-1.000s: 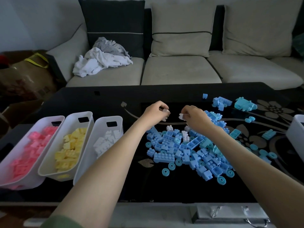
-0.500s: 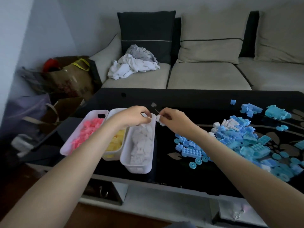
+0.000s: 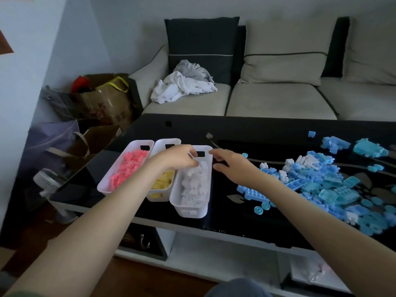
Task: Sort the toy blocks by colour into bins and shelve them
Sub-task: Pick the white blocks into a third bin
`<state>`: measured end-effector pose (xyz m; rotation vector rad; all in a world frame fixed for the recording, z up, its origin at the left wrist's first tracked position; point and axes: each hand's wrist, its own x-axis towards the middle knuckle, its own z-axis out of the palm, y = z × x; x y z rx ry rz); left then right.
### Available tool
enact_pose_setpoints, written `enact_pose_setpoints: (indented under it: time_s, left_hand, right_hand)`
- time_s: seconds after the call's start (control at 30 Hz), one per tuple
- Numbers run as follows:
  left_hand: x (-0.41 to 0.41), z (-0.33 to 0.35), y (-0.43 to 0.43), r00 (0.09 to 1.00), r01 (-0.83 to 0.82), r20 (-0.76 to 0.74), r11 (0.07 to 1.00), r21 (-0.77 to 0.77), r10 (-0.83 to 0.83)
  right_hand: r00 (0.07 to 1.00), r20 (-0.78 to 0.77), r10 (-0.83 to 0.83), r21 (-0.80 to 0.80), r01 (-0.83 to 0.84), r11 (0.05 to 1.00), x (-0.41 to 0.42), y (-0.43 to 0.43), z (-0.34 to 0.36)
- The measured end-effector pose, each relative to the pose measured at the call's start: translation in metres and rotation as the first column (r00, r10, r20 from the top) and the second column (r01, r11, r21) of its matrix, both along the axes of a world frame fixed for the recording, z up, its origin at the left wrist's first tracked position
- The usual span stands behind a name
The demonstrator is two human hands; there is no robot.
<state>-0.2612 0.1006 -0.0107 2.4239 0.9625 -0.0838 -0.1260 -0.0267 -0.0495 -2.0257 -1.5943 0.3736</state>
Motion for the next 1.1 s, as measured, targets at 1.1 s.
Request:
enact_pose_setpoints:
  time_s: [1.1]
  left_hand:
    - [0.168, -0.046, -0.065, 0.941, 0.307, 0.059, 0.916, 0.258, -0.332]
  right_hand:
    - [0.956, 0.205, -0.208, -0.280, 0.261, 0.924, 0.141, -0.076, -0.032]
